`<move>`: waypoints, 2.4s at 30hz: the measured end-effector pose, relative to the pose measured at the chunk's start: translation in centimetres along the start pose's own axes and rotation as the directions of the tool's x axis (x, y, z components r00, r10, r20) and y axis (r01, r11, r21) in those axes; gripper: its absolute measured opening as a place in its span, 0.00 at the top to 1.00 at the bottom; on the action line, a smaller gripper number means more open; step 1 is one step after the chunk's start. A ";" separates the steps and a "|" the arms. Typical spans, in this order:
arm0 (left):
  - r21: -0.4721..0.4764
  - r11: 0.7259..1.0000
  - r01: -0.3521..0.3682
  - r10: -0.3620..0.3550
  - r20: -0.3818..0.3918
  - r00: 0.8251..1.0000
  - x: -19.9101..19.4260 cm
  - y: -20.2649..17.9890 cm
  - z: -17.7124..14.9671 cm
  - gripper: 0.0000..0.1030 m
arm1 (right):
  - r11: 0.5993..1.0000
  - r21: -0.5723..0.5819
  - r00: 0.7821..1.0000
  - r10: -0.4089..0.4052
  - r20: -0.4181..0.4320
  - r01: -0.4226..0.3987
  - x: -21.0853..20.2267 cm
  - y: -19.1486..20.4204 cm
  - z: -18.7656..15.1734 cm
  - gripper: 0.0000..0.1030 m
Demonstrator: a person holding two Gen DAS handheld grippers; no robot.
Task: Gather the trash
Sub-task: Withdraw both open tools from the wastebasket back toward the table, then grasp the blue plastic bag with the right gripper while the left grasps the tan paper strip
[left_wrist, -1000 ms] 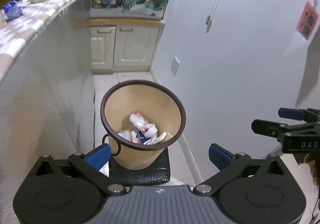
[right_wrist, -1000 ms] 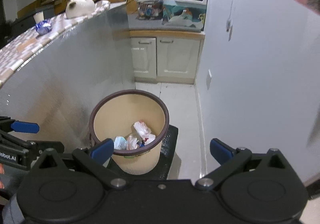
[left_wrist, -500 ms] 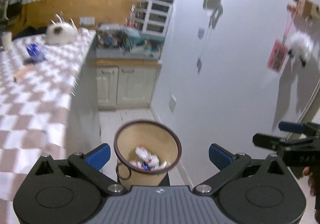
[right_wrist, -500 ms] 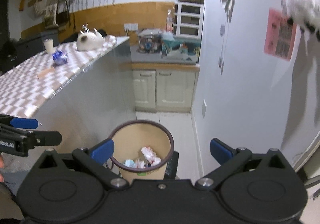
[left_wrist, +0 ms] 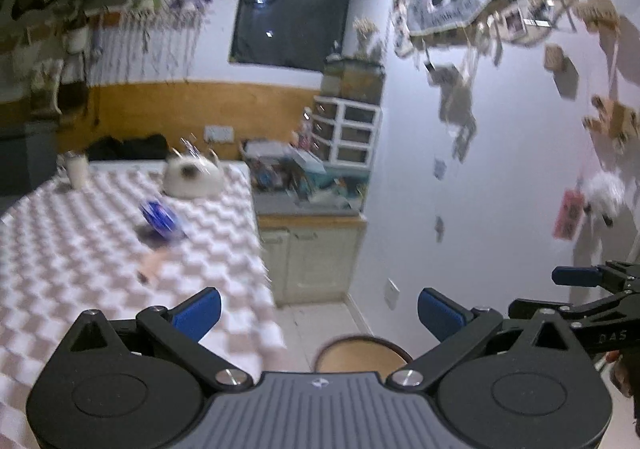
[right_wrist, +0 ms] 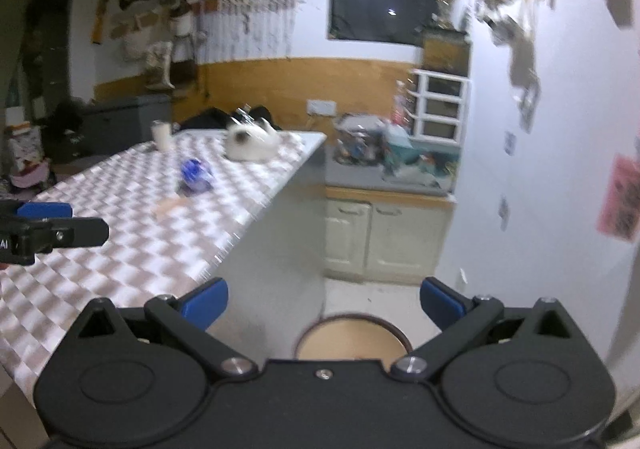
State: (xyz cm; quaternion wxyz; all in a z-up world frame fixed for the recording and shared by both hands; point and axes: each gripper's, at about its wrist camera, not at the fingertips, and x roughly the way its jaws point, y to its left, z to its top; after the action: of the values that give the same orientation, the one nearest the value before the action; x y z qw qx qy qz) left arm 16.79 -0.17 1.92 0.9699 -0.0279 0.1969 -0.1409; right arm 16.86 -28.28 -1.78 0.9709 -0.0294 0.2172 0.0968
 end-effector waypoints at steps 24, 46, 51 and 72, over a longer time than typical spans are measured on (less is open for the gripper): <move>0.113 0.985 -0.133 0.126 0.059 0.990 9.8 14.7 12.3 0.00 | 0.986 -0.031 0.985 0.167 0.046 -0.166 14.2 9.9 20.0 0.00; 0.008 1.000 -0.022 0.023 -0.160 0.987 25.8 24.8 3.0 0.00 | 0.993 -0.021 0.994 0.113 0.004 -0.113 36.8 15.9 20.2 0.00; 0.033 0.999 0.038 -0.031 -0.215 0.976 26.6 24.6 1.9 0.00 | 0.967 0.103 0.972 0.235 -0.022 -0.232 41.1 16.7 19.3 0.00; 0.105 0.994 0.011 0.015 -0.242 0.970 29.1 24.6 0.0 0.62 | 0.947 0.047 0.893 0.316 -0.320 -0.318 52.6 23.1 14.3 0.25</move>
State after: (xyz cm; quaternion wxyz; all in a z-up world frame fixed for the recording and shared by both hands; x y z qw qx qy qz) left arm 48.91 15.18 -11.69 0.9388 0.0412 0.3060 -0.1526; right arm 64.87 4.96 -11.72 0.8931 -0.0125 0.3749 0.2482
